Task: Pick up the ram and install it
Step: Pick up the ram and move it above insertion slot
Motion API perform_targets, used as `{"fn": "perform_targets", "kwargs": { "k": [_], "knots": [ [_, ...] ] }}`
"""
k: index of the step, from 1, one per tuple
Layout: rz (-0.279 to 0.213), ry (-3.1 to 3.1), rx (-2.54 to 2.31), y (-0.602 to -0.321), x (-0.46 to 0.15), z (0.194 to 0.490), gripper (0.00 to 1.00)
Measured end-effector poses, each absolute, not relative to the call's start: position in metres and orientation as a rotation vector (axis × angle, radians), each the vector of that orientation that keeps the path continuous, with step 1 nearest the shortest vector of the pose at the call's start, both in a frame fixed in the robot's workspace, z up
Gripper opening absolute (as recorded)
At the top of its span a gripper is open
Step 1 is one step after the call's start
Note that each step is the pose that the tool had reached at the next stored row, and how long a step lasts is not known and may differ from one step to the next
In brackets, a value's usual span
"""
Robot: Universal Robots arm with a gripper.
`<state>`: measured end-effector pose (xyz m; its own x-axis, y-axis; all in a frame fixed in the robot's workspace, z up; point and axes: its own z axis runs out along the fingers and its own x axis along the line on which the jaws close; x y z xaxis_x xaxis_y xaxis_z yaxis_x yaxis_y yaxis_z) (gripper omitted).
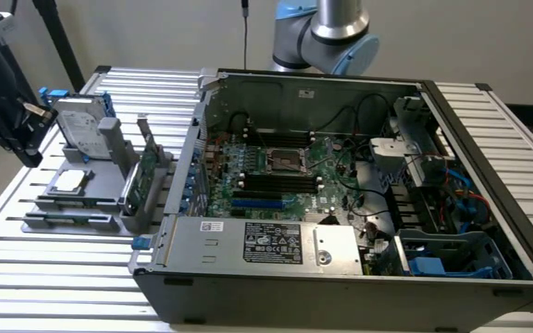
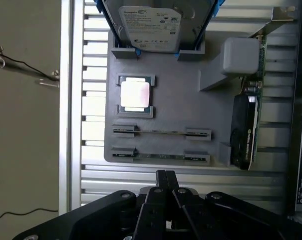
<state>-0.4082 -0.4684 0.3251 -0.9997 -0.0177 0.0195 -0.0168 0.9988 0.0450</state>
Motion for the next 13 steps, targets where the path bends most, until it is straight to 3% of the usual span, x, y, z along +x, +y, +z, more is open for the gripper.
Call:
{"fn": "perform_targets", "kwargs": {
  "k": [13],
  "knots": [
    [-0.068,-3.111,0.217,-0.4684,-0.4082,0.3248,0.11]
  ]
}}
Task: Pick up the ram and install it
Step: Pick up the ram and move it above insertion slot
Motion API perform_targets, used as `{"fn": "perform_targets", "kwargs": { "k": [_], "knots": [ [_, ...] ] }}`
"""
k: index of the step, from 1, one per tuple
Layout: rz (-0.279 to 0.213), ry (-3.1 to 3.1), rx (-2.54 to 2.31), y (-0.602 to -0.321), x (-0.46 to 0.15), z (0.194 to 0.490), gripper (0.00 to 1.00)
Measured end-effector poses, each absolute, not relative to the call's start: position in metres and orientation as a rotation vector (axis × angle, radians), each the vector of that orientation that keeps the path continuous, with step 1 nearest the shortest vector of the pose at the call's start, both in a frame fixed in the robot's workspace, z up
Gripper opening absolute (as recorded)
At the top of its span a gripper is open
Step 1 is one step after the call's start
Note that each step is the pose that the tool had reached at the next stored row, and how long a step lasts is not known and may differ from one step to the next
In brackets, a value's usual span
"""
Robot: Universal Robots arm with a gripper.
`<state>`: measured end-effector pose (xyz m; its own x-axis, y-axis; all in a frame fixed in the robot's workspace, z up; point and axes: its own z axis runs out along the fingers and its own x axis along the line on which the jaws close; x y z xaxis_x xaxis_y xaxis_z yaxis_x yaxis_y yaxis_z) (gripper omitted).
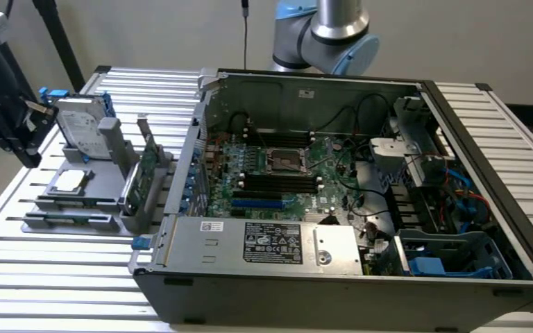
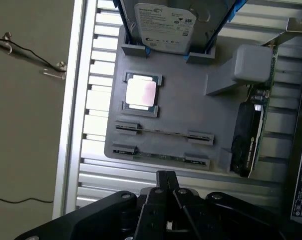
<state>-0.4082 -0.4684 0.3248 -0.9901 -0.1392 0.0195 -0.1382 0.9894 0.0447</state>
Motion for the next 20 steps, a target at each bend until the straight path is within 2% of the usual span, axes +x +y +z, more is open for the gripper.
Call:
{"fn": "perform_targets", "kwargs": {
  "k": [20],
  "knots": [
    [-0.060,-3.013,0.773,-0.4684,-0.4082,0.3206,0.11]
  ]
}}
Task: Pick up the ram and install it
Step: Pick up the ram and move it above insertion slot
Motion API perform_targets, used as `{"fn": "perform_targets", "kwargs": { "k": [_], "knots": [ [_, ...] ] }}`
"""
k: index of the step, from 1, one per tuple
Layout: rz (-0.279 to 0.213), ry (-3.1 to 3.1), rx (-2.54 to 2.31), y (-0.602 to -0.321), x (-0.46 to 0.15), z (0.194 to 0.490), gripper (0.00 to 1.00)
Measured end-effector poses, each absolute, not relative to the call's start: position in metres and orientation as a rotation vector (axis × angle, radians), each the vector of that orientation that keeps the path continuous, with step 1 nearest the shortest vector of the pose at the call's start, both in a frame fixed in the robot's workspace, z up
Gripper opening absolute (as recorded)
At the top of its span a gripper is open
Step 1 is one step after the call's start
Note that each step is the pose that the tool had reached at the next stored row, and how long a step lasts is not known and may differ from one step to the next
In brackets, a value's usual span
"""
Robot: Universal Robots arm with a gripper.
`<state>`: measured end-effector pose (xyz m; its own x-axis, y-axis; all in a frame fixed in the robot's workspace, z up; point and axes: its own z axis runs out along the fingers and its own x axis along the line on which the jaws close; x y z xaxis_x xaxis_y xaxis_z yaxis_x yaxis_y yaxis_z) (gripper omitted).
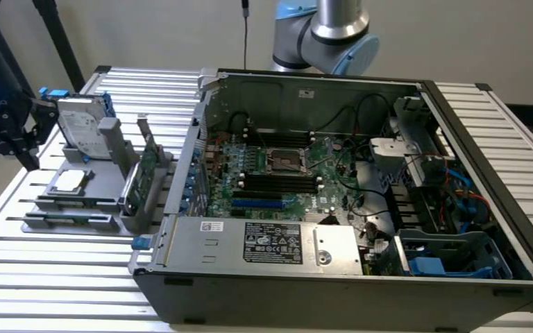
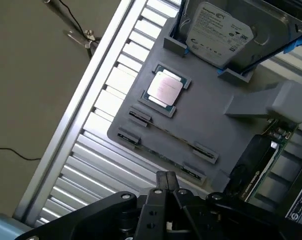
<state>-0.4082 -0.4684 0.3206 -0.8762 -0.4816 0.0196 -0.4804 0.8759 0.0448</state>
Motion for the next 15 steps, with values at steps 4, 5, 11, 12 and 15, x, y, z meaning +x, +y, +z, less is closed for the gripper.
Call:
{"fn": "perform_targets", "kwargs": {
  "k": [4,5,11,12,15],
  "knots": [
    [-0.058,-2.982,0.882,-0.4684,-0.4081,0.3188,0.11],
    [-0.058,-2.973,0.909,-0.4685,-0.4081,0.3183,0.11],
    [-0.055,-2.917,1.070,-0.4684,-0.4081,0.3157,0.11],
    [-0.054,-2.907,1.095,-0.4684,-0.4082,0.3153,0.11],
    [-0.053,-2.876,1.173,-0.4684,-0.4082,0.3139,0.11]
  ]
}}
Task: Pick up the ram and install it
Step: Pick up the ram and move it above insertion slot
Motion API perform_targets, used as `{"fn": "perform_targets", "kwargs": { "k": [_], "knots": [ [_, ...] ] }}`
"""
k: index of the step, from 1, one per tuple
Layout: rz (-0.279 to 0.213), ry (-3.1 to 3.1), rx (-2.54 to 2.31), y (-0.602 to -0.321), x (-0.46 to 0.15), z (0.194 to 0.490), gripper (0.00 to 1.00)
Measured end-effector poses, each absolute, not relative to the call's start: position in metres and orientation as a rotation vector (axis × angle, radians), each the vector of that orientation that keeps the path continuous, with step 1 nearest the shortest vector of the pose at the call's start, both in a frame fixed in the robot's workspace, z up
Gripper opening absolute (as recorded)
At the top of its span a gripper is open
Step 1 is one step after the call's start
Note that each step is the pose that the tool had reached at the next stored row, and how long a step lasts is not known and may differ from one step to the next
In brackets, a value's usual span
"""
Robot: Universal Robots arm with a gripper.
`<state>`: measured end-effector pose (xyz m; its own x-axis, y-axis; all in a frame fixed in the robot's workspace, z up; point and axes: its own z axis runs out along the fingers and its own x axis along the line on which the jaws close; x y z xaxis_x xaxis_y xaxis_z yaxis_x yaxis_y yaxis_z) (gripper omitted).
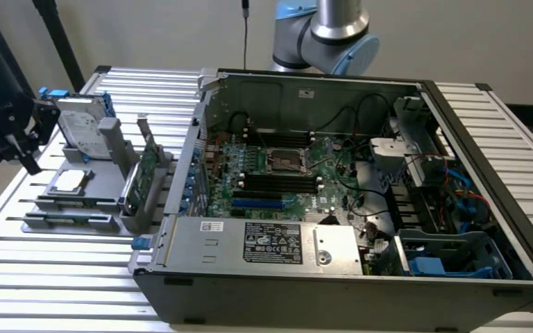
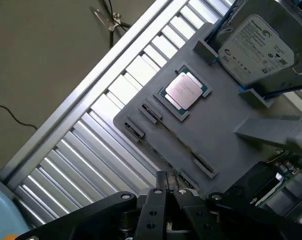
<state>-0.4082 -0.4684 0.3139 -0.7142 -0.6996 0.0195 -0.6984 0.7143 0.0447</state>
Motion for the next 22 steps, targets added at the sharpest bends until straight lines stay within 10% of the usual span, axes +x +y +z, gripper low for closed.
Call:
{"fn": "perform_targets", "kwargs": {
  "k": [22],
  "knots": [
    [-0.030,-2.591,1.727,-0.4684,-0.4082,0.3096,0.11]
  ]
}}
